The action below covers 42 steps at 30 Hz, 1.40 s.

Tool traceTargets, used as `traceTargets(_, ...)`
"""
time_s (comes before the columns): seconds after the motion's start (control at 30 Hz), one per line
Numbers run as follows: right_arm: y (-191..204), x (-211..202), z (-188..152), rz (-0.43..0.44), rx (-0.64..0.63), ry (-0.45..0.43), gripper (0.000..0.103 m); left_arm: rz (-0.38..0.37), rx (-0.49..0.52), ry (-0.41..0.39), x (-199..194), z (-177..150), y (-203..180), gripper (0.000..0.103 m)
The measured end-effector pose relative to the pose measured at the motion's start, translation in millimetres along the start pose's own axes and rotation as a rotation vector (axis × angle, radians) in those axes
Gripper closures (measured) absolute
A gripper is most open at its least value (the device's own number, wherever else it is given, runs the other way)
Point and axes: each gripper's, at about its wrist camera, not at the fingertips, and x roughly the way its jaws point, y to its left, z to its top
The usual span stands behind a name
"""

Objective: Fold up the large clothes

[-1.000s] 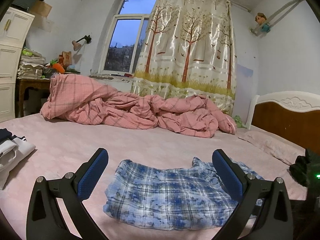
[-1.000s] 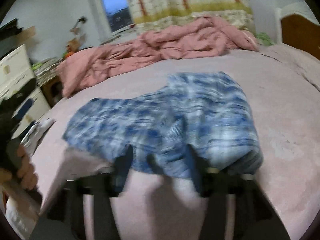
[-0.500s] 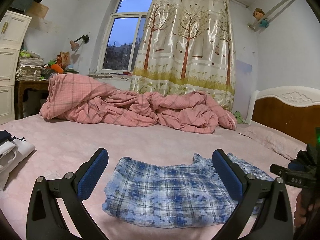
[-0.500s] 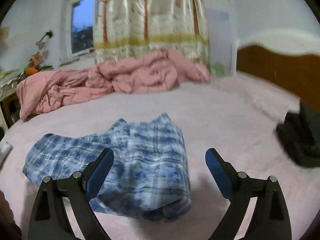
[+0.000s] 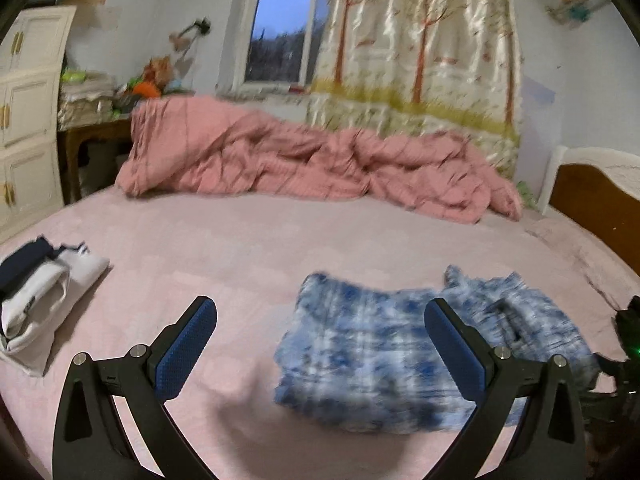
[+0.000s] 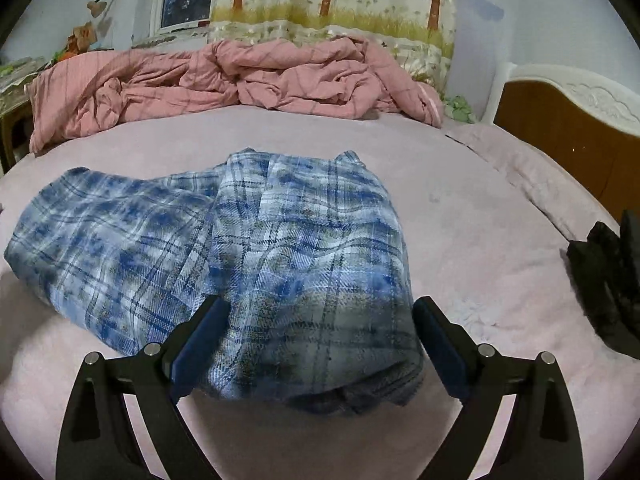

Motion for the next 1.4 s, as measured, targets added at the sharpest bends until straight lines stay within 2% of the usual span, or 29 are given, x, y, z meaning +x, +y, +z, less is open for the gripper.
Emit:
traceTargets(0.07, -6, -11, 1, 0.015, 0.022, -0.027, 0.008, 0.031, -0.011, 0.049, 11, -3, 8, 0.0)
traceTargets(0.13, -12, -24, 2, 0.023, 0.045, -0.062, 0.008, 0.052, -0.046, 0.054, 14, -5, 16, 0.0)
traceTargets(0.3, -32, -52, 1, 0.004, 0.066, -0.145, 0.008, -0.027, -0.112, 0.101, 21, -7, 26, 0.0)
traceTargets(0.4, -43, -65, -2, -0.012, 0.057, -0.171, 0.008, -0.099, -0.156, 0.199, 38, -15, 30, 0.0)
traceTargets(0.57, -55, -73, -10, -0.048, 0.028, -0.19, 0.008, -0.063, -0.155, 0.306, 62, -37, 26, 0.0)
traceTargets(0.67, -66, -72, -20, -0.073, 0.028, -0.188, 0.008, -0.108, -0.163, 0.381, 77, -49, 23, 0.0)
traceTargets(0.73, -73, -71, -25, -0.072, 0.04, -0.182, 0.008, -0.14, -0.212, 0.432, 87, -56, 26, 0.0)
traceTargets(0.77, -76, -70, -27, -0.071, 0.048, -0.18, 0.008, -0.126, -0.235, 0.455, 92, -60, 29, 0.006)
traceTargets(0.83, -83, -70, -30, -0.063, 0.065, -0.178, 0.008, -0.076, -0.243, 0.423, 88, -60, 28, 0.023)
traceTargets(0.87, -85, -70, -31, -0.061, 0.07, -0.178, 0.008, -0.086, -0.237, 0.41, 86, -59, 26, 0.053)
traceTargets(0.9, -88, -70, -32, -0.06, 0.076, -0.179, 0.008, -0.118, -0.235, 0.409, 85, -59, 24, 0.074)
traceTargets(0.97, -92, -70, -33, -0.062, 0.083, -0.177, 0.008, -0.162, -0.247, 0.392, 81, -59, 22, 0.088)
traceTargets(1.1, -96, -67, -32, -0.071, 0.093, -0.17, 0.008, -0.168, -0.156, 0.257, 53, -37, -1, 0.091)
traceTargets(1.23, -101, -69, -32, -0.059, 0.099, -0.168, 0.008, -0.263, -0.097, 0.158, 18, 2, -38, 0.092)
traceTargets(1.4, -110, -80, -33, -0.089, 0.1, -0.195, 0.008, -0.378, 0.026, 0.052, -23, 38, -109, 0.092)
